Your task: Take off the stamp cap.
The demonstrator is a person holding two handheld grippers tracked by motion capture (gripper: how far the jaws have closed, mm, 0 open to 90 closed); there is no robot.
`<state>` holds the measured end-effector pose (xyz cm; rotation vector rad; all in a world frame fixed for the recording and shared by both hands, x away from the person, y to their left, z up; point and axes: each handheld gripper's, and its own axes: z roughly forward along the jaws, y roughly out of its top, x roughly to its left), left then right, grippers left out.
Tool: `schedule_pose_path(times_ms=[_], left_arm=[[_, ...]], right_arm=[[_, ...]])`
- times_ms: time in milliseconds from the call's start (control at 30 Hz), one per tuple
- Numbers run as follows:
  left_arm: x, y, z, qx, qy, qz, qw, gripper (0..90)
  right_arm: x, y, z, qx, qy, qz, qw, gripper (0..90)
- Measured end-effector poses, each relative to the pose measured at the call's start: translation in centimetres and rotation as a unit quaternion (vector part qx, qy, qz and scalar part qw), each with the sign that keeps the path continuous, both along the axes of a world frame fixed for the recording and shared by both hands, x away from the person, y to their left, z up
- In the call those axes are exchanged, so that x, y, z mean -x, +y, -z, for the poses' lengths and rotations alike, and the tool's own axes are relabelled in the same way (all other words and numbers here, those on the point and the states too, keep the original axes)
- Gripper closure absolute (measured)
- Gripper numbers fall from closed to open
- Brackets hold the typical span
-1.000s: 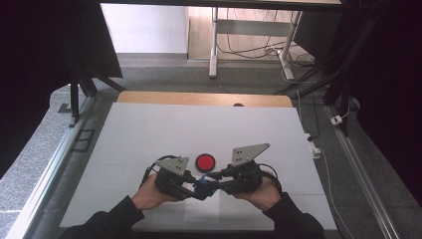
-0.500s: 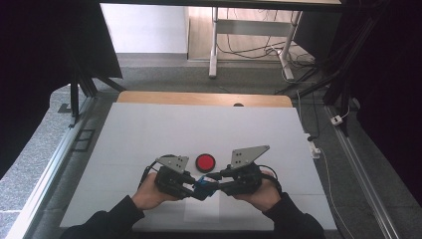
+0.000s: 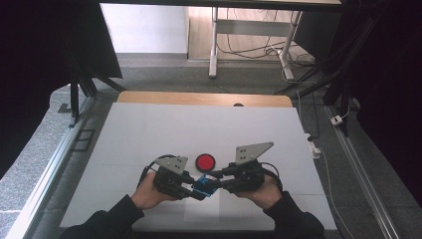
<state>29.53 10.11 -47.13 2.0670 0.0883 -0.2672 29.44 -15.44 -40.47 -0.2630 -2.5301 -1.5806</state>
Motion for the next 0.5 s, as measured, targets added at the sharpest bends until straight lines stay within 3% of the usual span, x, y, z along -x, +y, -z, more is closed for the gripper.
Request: schedule_pose_path(times_ms=[67,267,500], left_arm=[[-0.06,0.17,-0.12,0.004,0.001,-0.004,1.0,69.2],[-0.02,0.33,-0.24,-0.001,0.002,-0.02,0.9998,69.0],[0.53,0.81,-0.73,-0.019,-0.015,-0.049,0.9985,68.9]], right_arm=[[-0.33,-0.4,-0.06,-0.009,0.004,0.007,0.9999,70.8],[-0.38,-0.41,0.17,-0.003,0.0,0.014,0.9999,70.7],[-0.06,-0.31,0.11,0.008,-0.024,0.024,0.9994,70.7]])
